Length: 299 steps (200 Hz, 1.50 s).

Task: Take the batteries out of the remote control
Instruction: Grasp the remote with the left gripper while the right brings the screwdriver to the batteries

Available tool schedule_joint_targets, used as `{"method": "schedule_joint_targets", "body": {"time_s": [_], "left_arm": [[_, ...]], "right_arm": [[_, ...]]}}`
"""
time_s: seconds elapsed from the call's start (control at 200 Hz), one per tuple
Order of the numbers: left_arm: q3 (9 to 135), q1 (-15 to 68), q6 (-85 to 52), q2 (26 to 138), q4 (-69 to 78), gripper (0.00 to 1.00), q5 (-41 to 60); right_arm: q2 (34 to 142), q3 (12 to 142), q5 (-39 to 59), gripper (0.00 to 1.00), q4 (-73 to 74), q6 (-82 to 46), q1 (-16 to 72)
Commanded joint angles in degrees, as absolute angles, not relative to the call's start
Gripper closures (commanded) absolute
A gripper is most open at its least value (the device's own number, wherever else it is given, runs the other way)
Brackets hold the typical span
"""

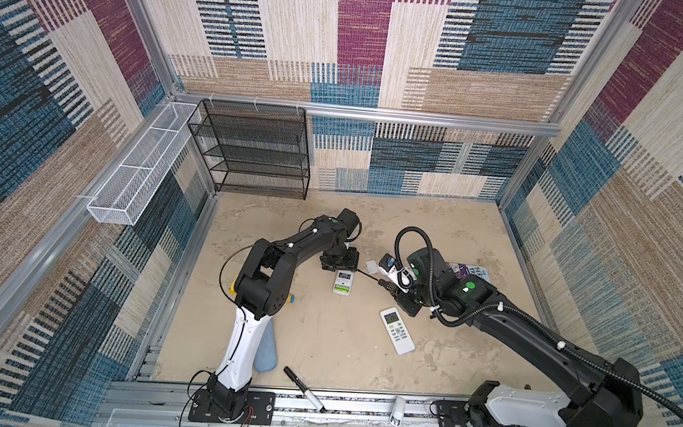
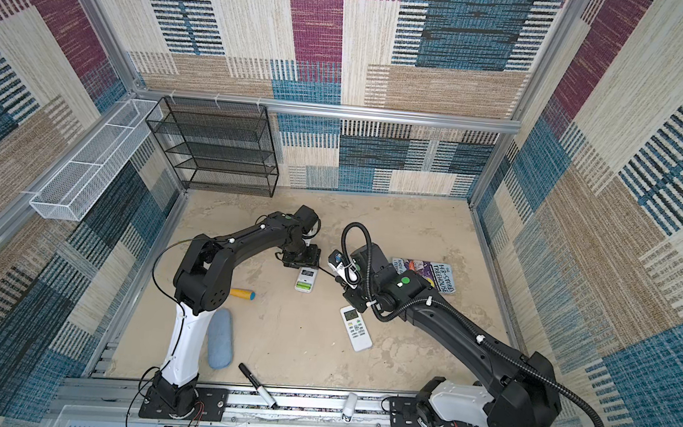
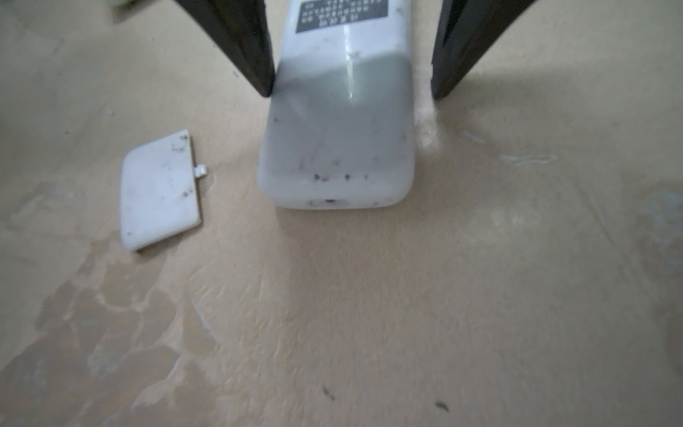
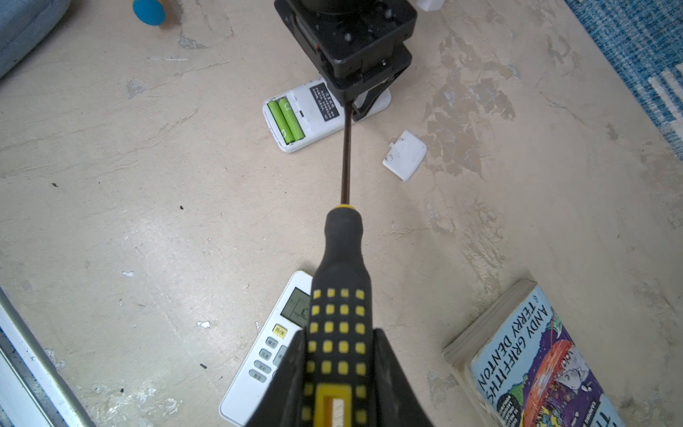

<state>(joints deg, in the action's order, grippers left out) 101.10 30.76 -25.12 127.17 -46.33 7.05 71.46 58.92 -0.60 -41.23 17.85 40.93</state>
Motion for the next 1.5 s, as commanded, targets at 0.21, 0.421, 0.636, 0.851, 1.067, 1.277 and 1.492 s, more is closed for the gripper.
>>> {"method": "schedule_joint_targets", "body": {"time_s": [0.21,0.421,0.636,0.851,1.067,1.277,1.492], "left_arm": [[101.2,30.8,-21.5,128.2,-47.1,0.39,6.6],[99.3,30.7,-19.0,127.9,-47.3,0.42,8.6],[96.3,30.8,-18.7,126.3,-47.5,0.44,10.5],[93.1,30.8,-17.6,124.6,-47.5,0.45,10.5],[92.4,30.8,-16.3,124.2,-47.6,0.45,10.4],[92.1,30.8,-15.7,124.3,-47.9,0.45,9.9],[92.3,30.8,-15.9,123.9,-48.2,0.45,9.5]], "right_arm": [[74.3,60.3,-1.9,1.0,-44.8,19.9,44.6],[73.0,56.7,-7.2,1.0,-42.1,28.5,48.5],[71.7,57.3,-8.2,1.0,-38.5,36.2,51.0],[77.3,60.1,-11.9,1.0,-40.6,39.4,51.3],[79.4,61.8,-15.4,1.0,-40.1,41.4,51.3],[80.8,63.5,-15.9,1.0,-42.8,41.7,51.3],[81.1,64.3,-15.3,1.0,-43.8,41.7,51.3]]}}
